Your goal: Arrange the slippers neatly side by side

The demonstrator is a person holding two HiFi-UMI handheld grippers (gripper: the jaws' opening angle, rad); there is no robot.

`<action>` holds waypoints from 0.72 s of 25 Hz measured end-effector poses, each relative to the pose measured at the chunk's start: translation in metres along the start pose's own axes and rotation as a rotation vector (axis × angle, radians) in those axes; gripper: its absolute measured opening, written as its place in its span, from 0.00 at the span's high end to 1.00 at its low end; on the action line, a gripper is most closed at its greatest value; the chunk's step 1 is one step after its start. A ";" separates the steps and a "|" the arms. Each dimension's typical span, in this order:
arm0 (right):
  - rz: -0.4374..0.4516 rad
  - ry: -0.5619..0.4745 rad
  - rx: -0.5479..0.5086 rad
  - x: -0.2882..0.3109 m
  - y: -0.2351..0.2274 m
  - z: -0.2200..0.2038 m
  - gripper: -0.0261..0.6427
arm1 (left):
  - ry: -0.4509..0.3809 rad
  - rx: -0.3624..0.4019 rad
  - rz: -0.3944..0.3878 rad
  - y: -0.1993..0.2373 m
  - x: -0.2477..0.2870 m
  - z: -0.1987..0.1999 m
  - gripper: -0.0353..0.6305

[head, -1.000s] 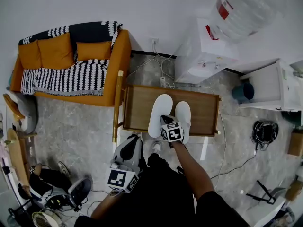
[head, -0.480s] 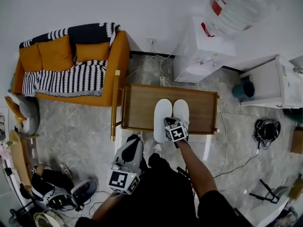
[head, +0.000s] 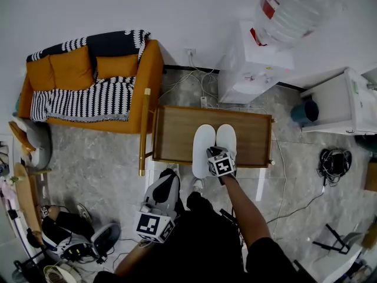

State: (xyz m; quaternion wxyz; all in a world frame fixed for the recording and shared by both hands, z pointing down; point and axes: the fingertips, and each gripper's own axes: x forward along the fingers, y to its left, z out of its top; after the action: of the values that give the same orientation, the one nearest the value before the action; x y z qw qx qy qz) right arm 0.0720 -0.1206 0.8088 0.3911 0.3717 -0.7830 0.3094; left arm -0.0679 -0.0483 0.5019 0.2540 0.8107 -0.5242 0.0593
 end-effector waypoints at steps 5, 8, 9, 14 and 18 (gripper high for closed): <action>-0.027 -0.042 0.057 -0.016 -0.001 0.003 0.84 | -0.005 0.011 -0.013 -0.005 -0.001 0.003 0.93; -0.047 -0.112 0.107 -0.041 -0.003 0.013 0.83 | -0.015 0.021 -0.027 -0.012 -0.002 0.008 0.93; -0.051 -0.139 0.123 -0.052 -0.005 0.018 0.83 | -0.021 0.025 -0.032 -0.014 -0.002 0.011 0.93; -0.099 -0.289 0.162 -0.120 -0.008 0.045 0.83 | -0.057 0.053 -0.057 -0.030 -0.005 0.020 0.93; -0.123 -0.411 0.197 -0.183 -0.005 0.058 0.85 | -0.073 0.071 -0.083 -0.046 -0.007 0.020 0.93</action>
State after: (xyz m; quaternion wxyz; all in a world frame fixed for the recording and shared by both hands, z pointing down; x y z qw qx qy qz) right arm 0.1305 -0.1060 0.6263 0.2034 0.5105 -0.7879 0.2778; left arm -0.0336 -0.0375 0.4655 0.2078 0.8419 -0.4967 0.0376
